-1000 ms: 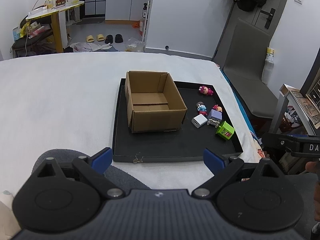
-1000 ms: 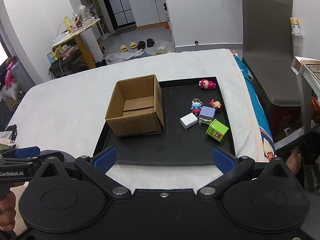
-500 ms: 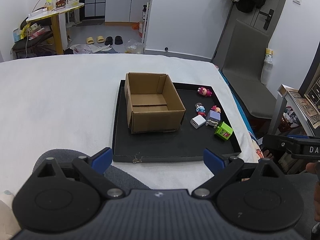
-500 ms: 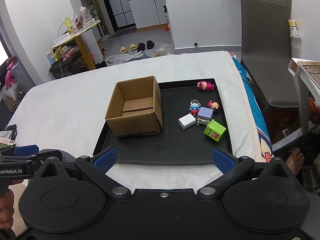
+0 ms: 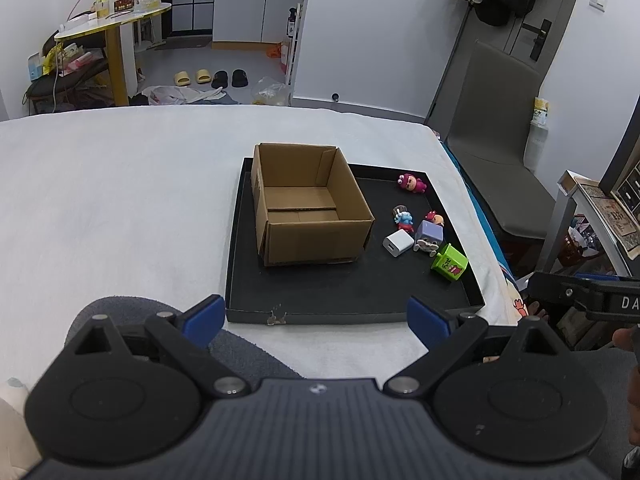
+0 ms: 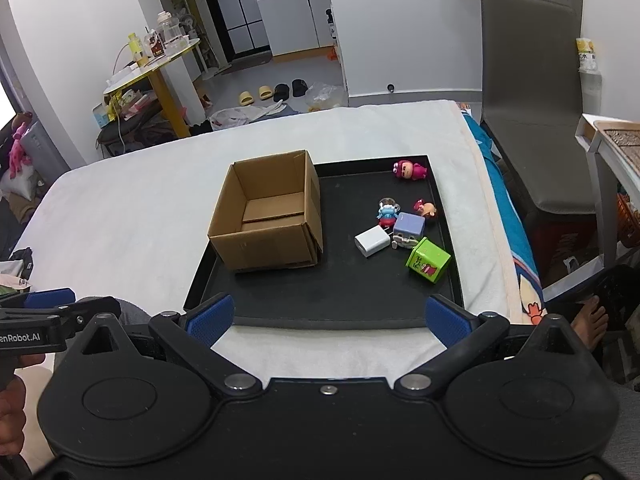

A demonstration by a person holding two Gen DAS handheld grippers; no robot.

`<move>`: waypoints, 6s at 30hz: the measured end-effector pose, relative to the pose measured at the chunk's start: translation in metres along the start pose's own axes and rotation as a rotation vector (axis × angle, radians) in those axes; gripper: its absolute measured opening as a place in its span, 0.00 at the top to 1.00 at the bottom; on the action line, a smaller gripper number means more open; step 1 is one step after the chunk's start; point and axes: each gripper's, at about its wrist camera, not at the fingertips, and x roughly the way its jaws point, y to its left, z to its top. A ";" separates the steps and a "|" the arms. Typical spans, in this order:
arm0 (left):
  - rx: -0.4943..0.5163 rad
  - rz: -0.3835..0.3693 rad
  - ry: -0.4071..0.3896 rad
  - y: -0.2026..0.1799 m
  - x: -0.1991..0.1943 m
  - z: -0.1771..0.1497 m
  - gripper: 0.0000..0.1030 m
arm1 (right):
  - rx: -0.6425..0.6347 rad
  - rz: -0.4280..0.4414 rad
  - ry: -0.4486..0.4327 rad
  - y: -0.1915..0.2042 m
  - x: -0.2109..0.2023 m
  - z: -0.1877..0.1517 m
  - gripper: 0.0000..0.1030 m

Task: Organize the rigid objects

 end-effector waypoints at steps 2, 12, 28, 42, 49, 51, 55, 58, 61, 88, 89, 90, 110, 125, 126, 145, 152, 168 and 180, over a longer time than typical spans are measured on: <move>-0.001 0.001 -0.001 0.000 0.000 0.000 0.06 | -0.003 0.000 0.000 -0.001 0.000 0.000 0.00; -0.002 0.002 0.000 0.000 0.002 0.001 0.06 | -0.007 -0.006 -0.002 0.000 0.002 -0.001 0.00; -0.009 0.002 0.016 0.001 0.008 0.002 0.06 | 0.008 -0.008 0.006 -0.006 0.005 -0.003 0.00; -0.022 0.014 0.027 0.003 0.017 0.006 0.06 | 0.005 -0.035 0.029 -0.006 0.017 -0.002 0.00; -0.046 0.033 0.023 0.008 0.022 0.009 0.06 | 0.001 -0.038 0.040 -0.006 0.022 0.000 0.00; -0.045 0.029 0.030 0.009 0.025 0.011 0.06 | -0.002 -0.040 0.044 -0.006 0.024 0.001 0.00; -0.041 0.029 0.032 0.009 0.028 0.013 0.06 | 0.001 -0.045 0.051 -0.007 0.026 0.003 0.00; -0.039 0.030 0.036 0.009 0.030 0.014 0.06 | 0.013 -0.047 0.049 -0.011 0.028 0.004 0.00; -0.042 0.032 0.037 0.010 0.033 0.015 0.06 | 0.011 -0.042 0.056 -0.013 0.031 0.006 0.00; -0.095 0.035 0.063 0.021 0.094 0.043 0.08 | 0.171 -0.087 0.104 -0.072 0.097 0.024 0.15; -0.100 0.037 0.064 0.022 0.096 0.043 0.08 | 0.182 -0.086 0.107 -0.075 0.100 0.025 0.15; -0.106 0.039 0.065 0.022 0.099 0.044 0.08 | 0.195 -0.086 0.109 -0.077 0.103 0.025 0.17; -0.292 0.060 0.093 0.055 0.159 0.062 0.49 | 0.466 -0.118 0.141 -0.123 0.175 0.034 0.35; -0.378 0.063 0.134 0.074 0.206 0.069 0.71 | 0.529 -0.211 0.212 -0.138 0.235 0.028 0.35; -0.382 0.063 0.139 0.074 0.209 0.069 0.72 | 0.524 -0.219 0.215 -0.138 0.238 0.028 0.35; -0.357 0.090 0.152 0.074 0.241 0.069 0.88 | 0.473 -0.247 0.179 -0.135 0.258 0.023 0.48; -0.344 0.083 0.147 0.074 0.239 0.066 0.88 | 0.483 -0.214 0.158 -0.134 0.244 0.023 0.48; -0.331 0.042 0.162 0.078 0.239 0.070 0.88 | 0.461 -0.149 0.112 -0.104 0.212 0.045 0.48; -0.327 0.004 0.163 0.090 0.244 0.071 0.88 | 0.374 -0.104 0.092 -0.043 0.210 0.087 0.48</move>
